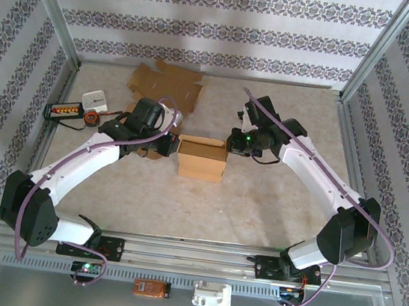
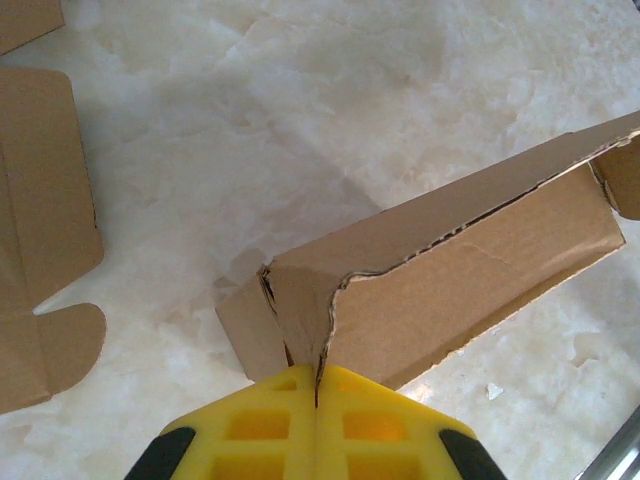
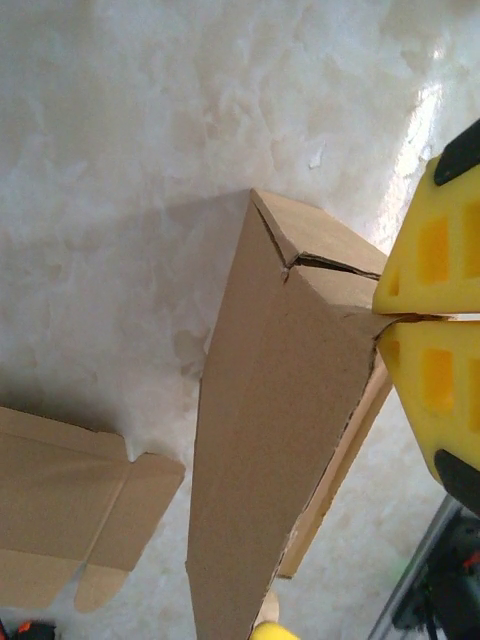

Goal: Fold the paper box

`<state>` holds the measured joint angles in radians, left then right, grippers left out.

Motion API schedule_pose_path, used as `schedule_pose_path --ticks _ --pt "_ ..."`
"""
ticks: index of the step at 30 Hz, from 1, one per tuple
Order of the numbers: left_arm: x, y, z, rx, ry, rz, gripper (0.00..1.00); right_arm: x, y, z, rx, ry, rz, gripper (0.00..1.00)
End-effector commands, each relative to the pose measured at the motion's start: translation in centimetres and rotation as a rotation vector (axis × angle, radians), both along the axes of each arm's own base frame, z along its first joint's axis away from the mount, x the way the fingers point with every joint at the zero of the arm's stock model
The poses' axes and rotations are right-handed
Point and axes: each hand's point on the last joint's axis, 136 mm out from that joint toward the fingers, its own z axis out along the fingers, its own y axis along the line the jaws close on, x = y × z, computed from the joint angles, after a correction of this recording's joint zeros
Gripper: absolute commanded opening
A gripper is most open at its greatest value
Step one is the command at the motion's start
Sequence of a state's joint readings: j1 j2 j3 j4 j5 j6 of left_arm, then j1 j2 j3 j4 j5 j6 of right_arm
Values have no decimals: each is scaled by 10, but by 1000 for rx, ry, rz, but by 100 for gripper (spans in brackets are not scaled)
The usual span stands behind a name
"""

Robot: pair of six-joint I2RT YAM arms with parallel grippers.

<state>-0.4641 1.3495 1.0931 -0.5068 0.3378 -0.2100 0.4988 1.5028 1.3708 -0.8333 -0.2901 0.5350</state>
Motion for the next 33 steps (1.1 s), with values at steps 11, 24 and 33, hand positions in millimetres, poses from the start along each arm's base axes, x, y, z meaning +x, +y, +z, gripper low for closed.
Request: schedule_pose_path --ticks 11,24,33 --pt "4 -10 4 26 -38 -14 2 -7 -1 -17 38 100 -35 7" --pt "3 -15 7 -11 -27 -6 2 -19 -13 -41 -57 126 -21 6" --pt "4 -20 6 -60 17 26 0 -19 -11 -40 -57 119 -18 6"
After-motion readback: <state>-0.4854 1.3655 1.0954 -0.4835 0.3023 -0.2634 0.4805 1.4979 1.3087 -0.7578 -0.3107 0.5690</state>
